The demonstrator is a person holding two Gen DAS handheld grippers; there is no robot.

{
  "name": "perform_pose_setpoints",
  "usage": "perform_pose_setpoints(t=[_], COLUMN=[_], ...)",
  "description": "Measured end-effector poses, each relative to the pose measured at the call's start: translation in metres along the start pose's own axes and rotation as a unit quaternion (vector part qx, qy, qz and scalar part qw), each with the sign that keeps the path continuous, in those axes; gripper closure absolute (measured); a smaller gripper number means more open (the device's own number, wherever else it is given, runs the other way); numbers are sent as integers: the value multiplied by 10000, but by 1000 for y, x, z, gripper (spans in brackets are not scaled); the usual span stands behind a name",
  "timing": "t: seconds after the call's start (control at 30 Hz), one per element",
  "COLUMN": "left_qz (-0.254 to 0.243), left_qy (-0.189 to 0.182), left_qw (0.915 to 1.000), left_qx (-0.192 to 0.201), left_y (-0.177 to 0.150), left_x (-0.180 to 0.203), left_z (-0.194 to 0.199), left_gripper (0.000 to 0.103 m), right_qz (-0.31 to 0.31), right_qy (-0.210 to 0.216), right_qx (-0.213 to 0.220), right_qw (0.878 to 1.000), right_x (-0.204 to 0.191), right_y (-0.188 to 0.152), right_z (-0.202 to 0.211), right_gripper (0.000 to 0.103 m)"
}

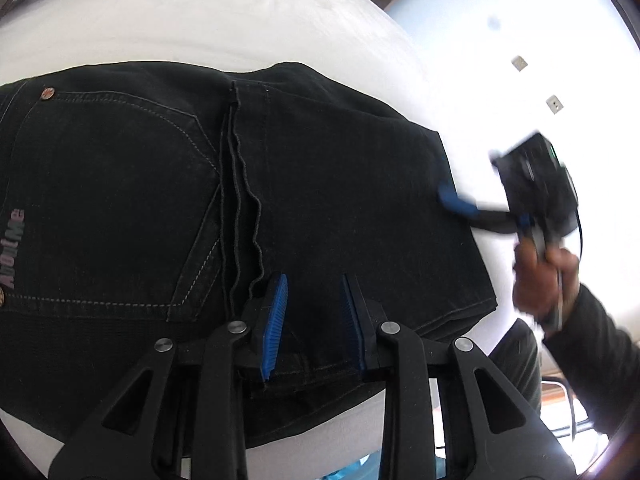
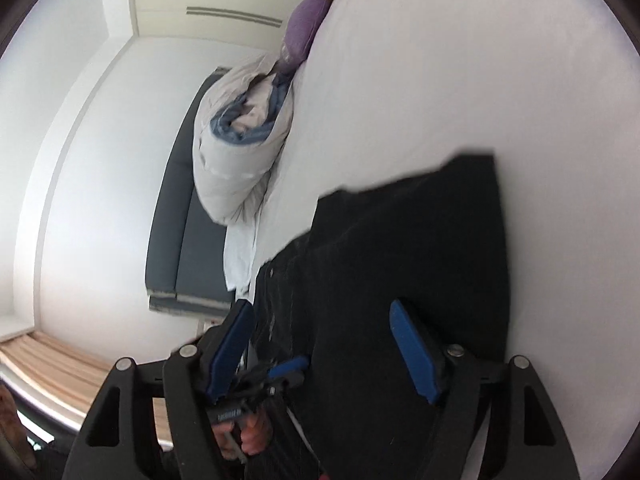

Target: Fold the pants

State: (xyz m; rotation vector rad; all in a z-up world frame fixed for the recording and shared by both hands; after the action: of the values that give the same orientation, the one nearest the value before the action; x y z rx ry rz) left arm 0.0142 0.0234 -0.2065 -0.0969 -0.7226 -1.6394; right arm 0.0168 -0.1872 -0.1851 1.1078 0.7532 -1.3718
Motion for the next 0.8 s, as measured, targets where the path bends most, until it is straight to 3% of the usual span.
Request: perform_pose_setpoints(t=[0.1, 0.2, 0.27, 0.3, 0.33, 0.4, 0.5, 0.57, 0.8], left_qz=[146, 472, 961, 1257, 1623, 2278, 3343, 3831, 4419], left_qy=[216, 447, 659, 699, 721, 614, -9, -96, -502], left_qw=[9993, 9943, 9857, 9791, 9689, 9529, 9145, 8950, 8617], left_qx=[271, 846, 1219, 1438, 1721, 1907, 2277, 2282, 2444], left_y=[3, 8, 0, -4, -11, -25, -48, -61, -67], left_x=[-4, -28, -62, -80, -101, -137, -189, -217, -253], left_z=[31, 90, 125, 141, 158, 179, 200, 200, 181], left_gripper=[76, 74, 35, 9, 5, 5, 5, 5, 7], right_qz=[82, -90, -192, -222, -263, -333, -254, -140, -132], right_qy=[39, 281, 459, 553, 629, 671, 756, 800, 958], right_qx=[-259, -55, 265, 380, 439, 482, 409, 350, 198], right_qw=[9996, 9996, 9984, 9975, 9967, 9960, 9960, 9961, 9951], right_x=[-9, -22, -28, -31, -31, -33, -43, -53, -71], right_y=[-66, -106, -114, -114, -111, -103, -92, -85, -65], right_z=[12, 33, 44, 47, 46, 40, 32, 19, -28], right_gripper=[25, 25, 25, 25, 25, 25, 25, 25, 25])
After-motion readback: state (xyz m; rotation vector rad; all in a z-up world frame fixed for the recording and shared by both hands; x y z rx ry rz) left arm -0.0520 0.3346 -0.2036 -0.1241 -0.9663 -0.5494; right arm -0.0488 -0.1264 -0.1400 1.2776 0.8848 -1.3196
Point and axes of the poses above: each gripper's, at about its wrist camera, not at the fingertips, and z roughly against the way its jaws point, x to its right, y to its top, the point moved 7 cm from there along -z, roughly the way its jaws point, and after that the axes turned 3 degrees about y, right-handed, at the moved point
